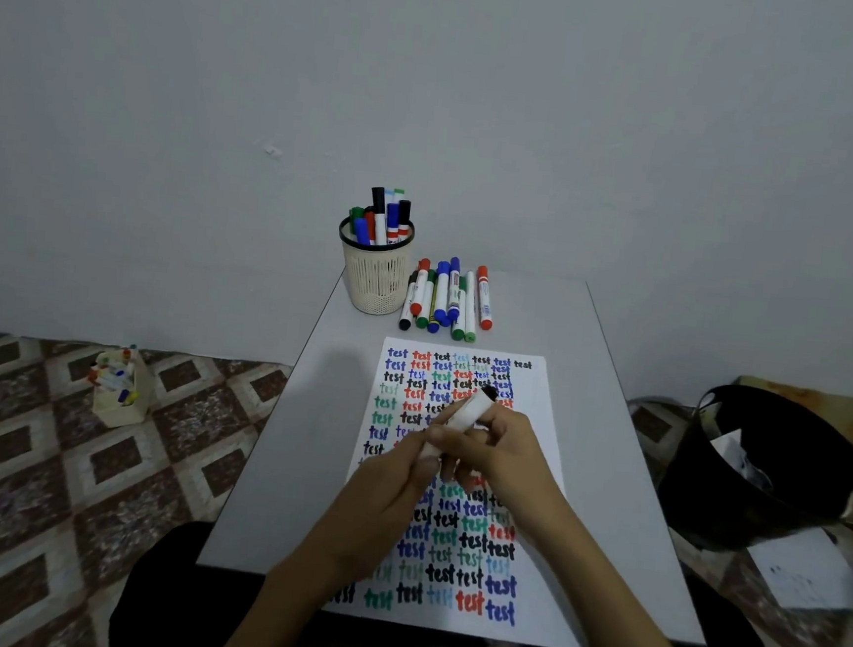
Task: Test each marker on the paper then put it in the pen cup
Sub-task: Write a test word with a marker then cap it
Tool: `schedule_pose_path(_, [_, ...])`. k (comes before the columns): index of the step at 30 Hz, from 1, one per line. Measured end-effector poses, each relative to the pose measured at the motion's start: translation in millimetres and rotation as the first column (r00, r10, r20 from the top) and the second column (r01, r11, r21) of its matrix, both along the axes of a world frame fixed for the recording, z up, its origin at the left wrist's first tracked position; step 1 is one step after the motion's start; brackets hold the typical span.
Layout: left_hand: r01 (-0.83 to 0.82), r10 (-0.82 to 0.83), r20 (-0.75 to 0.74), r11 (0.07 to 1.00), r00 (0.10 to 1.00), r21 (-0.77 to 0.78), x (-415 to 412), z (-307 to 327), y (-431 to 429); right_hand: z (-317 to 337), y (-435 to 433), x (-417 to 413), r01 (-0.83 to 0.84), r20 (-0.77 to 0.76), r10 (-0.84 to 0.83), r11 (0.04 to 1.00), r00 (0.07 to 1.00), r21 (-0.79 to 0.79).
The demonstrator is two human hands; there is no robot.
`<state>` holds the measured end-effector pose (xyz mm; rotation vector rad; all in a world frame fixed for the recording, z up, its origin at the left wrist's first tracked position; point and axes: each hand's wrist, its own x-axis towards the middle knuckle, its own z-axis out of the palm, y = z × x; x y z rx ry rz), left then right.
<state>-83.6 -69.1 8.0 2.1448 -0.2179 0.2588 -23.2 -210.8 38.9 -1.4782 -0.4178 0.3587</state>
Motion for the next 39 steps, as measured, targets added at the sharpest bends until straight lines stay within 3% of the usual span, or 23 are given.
schedule_pose_path(11, [-0.04, 0.046, 0.105, 0.997, 0.993, -0.06, -3, -6, -14, 2, -4, -9, 0.004, -0.065, 0.002, 0.996, 0.998, 0.094])
schedule_pose_path(18, [-0.05, 0.071, 0.12, 0.985, 0.99, -0.165, -6, -11, -14, 8, -10, -8, -0.042, 0.02, 0.04, 0.994, 0.999, 0.096])
schedule_pose_path(21, [-0.043, 0.048, 0.103, 0.998, 0.993, -0.054, -4, 0, -8, 13, -13, -2, 0.011, 0.043, -0.014, 0.998, 0.999, 0.066])
schedule_pose_path(23, [-0.102, 0.092, 0.107, 0.99, 0.99, 0.096, 2, 4, 2, 14, -19, 14, 0.122, -0.003, -0.123, 0.981, 0.992, 0.148])
schedule_pose_path(26, [-0.146, 0.1, 0.146, 0.926, 0.984, 0.347, 10, -4, 24, 10, -37, 56, 0.356, -0.168, -0.315, 0.859, 0.934, 0.369])
schedule_pose_path(28, [-0.126, 0.069, 0.13, 0.856, 0.989, 0.502, 13, -20, 35, 5, -48, 84, 0.451, -0.236, -0.386, 0.793, 0.892, 0.409])
schedule_pose_path(30, [-0.121, 0.061, 0.127, 0.824, 0.99, 0.553, 12, -33, 41, -1, -52, 102, 0.479, -0.237, -0.417, 0.79, 0.877, 0.383])
schedule_pose_path(35, [-0.138, 0.075, 0.139, 0.841, 0.987, 0.524, 11, -36, 40, -17, -47, 131, 0.405, -0.083, -0.397, 0.905, 0.914, 0.134])
schedule_pose_path(39, [-0.147, 0.085, 0.138, 0.835, 0.987, 0.531, 11, -37, 38, -23, -36, 148, 0.452, 0.081, -0.448, 0.891, 0.89, -0.037])
